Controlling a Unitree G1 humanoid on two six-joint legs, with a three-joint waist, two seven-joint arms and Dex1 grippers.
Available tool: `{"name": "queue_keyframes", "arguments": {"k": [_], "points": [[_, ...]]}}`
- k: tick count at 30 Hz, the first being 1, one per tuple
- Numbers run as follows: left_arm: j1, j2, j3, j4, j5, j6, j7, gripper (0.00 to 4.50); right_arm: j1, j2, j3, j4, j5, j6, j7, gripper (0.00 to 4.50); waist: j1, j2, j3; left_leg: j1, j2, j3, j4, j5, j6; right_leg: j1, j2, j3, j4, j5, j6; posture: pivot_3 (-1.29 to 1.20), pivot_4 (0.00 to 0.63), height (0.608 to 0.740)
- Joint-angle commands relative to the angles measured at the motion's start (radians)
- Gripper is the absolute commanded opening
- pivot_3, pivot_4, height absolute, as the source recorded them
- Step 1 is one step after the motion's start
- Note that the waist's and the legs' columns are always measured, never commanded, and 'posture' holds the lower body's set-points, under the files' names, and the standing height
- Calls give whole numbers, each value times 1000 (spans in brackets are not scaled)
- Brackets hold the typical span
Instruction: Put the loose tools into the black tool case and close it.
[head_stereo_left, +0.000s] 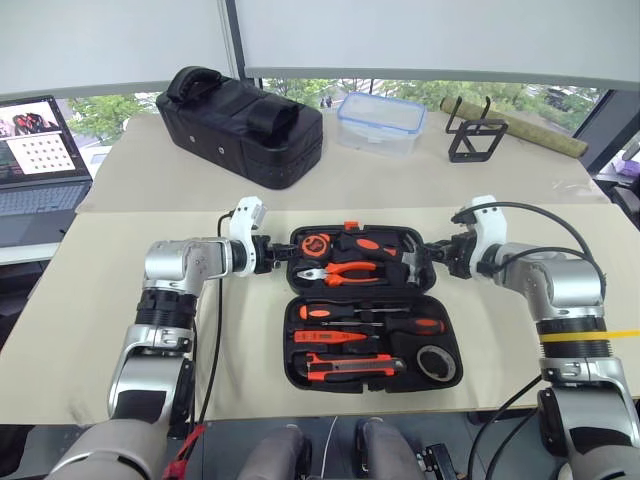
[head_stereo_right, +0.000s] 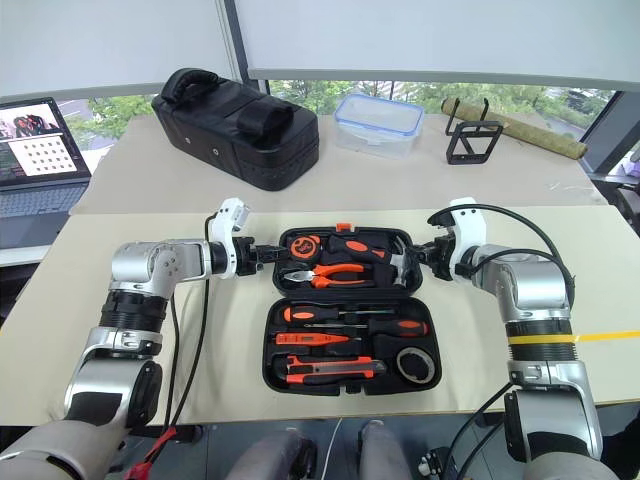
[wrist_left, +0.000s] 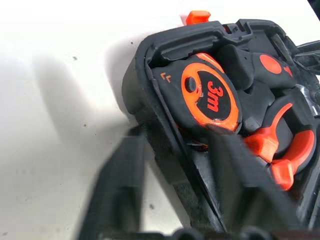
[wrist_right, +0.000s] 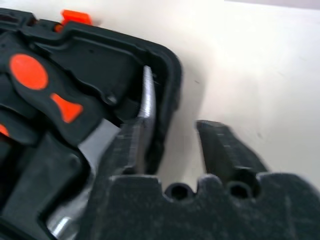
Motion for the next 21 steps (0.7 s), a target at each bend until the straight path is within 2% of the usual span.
{"name": "queue_keyframes", "arguments": {"k": [1,2,8,17,21], "points": [[31,-1,-10,-32,-9,19,-1,241,5,2,-24,-54,12,18,-6,87,0,0,0,0,0,0,0,0,0,0,0,0,0,0,0,0,150,722],[34,-2,-10,-37,-11,22,-1,13,5,3,-25,-59,14,21,-8,0,-1,0,0,1,0,0,0,0,0,0,0,0,0,0,0,0,150,722],[45,-14,-7,-89,-30,19,-9,4,-30,17,-45,-96,32,25,-21,0,-2,0,0,1,0,0,0,0,0,0,0,1,0,0,0,0,150,722],[-93,-74,62,-31,3,-296,6,4,-189,85,-97,-26,4,-153,-87,0,-4,0,0,-2,0,1,0,1,-2,-3,0,0,-1,0,0,0,150,722],[-126,-84,66,-7,25,-434,-21,4,-192,97,-108,-18,-20,-255,-87,0,-5,0,0,-5,0,0,0,1,-1,-6,0,0,2,0,0,0,150,722]]}}
